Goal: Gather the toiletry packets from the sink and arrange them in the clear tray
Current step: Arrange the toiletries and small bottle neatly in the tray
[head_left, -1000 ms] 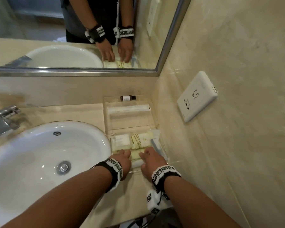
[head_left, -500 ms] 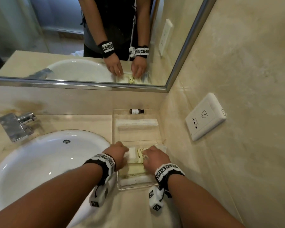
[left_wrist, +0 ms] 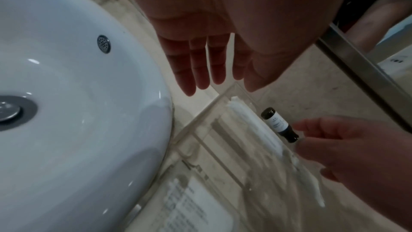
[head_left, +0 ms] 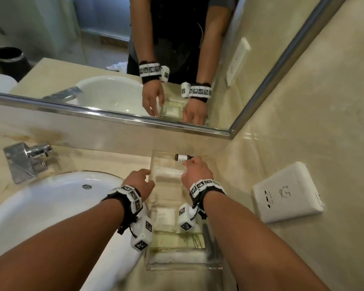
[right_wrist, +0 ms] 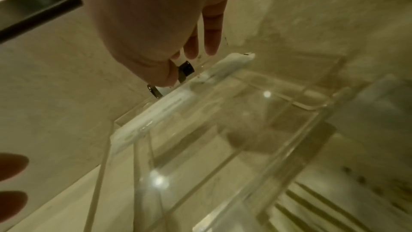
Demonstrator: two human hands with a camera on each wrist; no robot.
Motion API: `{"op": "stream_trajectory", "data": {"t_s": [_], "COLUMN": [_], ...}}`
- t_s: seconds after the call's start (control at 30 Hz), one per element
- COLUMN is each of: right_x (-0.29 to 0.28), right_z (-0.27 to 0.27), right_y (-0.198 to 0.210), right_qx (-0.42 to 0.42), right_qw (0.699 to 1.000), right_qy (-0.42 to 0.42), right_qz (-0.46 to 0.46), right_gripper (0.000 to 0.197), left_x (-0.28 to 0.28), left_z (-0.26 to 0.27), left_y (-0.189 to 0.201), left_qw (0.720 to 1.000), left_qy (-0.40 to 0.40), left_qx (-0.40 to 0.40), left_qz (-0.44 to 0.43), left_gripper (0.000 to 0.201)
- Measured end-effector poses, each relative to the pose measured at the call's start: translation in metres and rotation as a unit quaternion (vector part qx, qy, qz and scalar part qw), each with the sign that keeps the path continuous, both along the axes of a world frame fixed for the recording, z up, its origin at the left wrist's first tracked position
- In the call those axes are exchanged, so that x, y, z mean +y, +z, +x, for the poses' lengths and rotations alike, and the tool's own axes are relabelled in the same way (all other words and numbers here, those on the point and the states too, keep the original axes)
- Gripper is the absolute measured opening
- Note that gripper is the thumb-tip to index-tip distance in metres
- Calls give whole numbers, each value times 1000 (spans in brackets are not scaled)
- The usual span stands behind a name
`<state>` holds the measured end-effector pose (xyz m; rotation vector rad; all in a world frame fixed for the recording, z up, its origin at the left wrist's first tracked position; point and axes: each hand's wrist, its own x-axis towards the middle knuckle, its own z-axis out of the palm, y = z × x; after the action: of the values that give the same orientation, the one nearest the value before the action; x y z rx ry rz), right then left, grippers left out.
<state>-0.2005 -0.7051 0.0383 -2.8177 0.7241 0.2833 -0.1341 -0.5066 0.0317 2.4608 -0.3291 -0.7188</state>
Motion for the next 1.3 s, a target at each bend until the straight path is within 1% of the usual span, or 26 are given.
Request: {"op": "stream_trajectory", "data": {"t_s": [0.1,0.23,0.4,0.5,0.57,0.67,0.73,0.8,0.9,0.97,1.07,1.17,1.3], "right_x": [-5,-11,-16,-21,-22,-22,-19,-11,6,21,44,62,83], "right_z": [18,38,48,49,50,50,45,31,6,-16,-53,-92,-139], "right_y": [-10,-21,-33,-42,-45,-39,-26,-16,-6,0,-2,-5,-17], "right_qx": [-19,-44,-13,-1,6,-21,-56,-72,-72,-67,-38,1,61], "right_qw": [999,998,997,997,997,997,996,995,992,993,993,994,989], "right_qy": [22,30,58,49,42,41,49,66,99,101,108,92,112], "right_qz": [-18,-26,-48,-64,-65,-66,-51,-37,-17,6,38,57,72], "right_gripper": [51,51,49,43,44,41,34,31,36,36,38,39,35], "left_x": [-1,-1,2,5,7,9,14,18,16,11,9,12,22], "left_z": [4,11,11,11,9,7,6,2,-4,-12,-31,-53,-76], "left_y": [-4,-5,-11,-18,-20,-18,-12,-8,-3,1,-1,-2,-9], "left_qw": [1000,999,999,999,999,999,1000,1000,1000,998,995,986,963], "left_qy": [20,31,37,34,28,27,8,-14,-29,-54,-101,-157,-248], "left_qx": [10,12,20,20,16,15,12,5,-4,-9,-4,-11,-17], "left_qz": [-15,-10,-6,-13,-19,-27,-18,-1,0,-1,23,54,99], "left_gripper": [49,47,46,45,44,42,43,44,44,43,45,47,44]}}
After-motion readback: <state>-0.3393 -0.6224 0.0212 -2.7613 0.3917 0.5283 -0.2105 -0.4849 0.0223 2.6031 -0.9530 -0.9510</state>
